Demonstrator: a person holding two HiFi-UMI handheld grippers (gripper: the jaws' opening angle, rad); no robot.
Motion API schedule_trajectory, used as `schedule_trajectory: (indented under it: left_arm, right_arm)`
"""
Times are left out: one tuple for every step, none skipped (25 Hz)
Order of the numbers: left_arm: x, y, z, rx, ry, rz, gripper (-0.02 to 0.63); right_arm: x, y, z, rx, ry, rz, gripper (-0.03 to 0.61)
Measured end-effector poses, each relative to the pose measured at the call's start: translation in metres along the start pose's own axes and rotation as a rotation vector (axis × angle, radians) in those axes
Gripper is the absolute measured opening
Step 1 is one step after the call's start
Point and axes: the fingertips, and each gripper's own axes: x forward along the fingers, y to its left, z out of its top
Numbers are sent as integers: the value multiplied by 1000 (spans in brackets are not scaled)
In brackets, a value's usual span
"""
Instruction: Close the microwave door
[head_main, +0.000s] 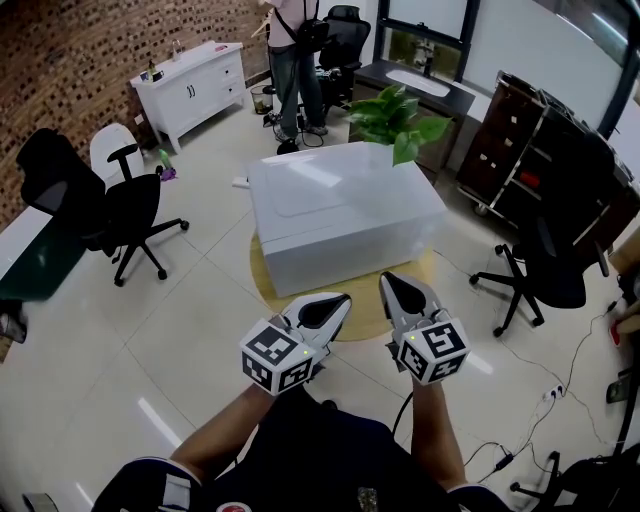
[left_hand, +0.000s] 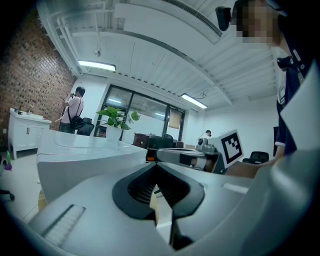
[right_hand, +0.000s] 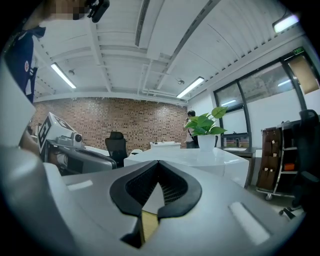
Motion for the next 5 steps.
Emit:
schedule_trajectory:
  left_arm:
    - [0, 1, 0, -1, 0, 1, 4]
    - [0, 1, 0, -2, 0, 2, 4]
    - [-1, 1, 0, -2, -1, 2, 3]
    - [-1, 2, 0, -2, -1, 3, 4]
    - [-1, 2, 0, -1, -1, 3, 4]
  right_arm:
    - [0, 0, 0, 0, 0, 1, 0]
    - [1, 0, 0, 0, 0, 1, 0]
    - [1, 1, 0, 0, -1, 1, 1]
    - [1, 1, 0, 0, -1, 1, 1]
    - [2, 1, 1, 0, -2, 1, 0]
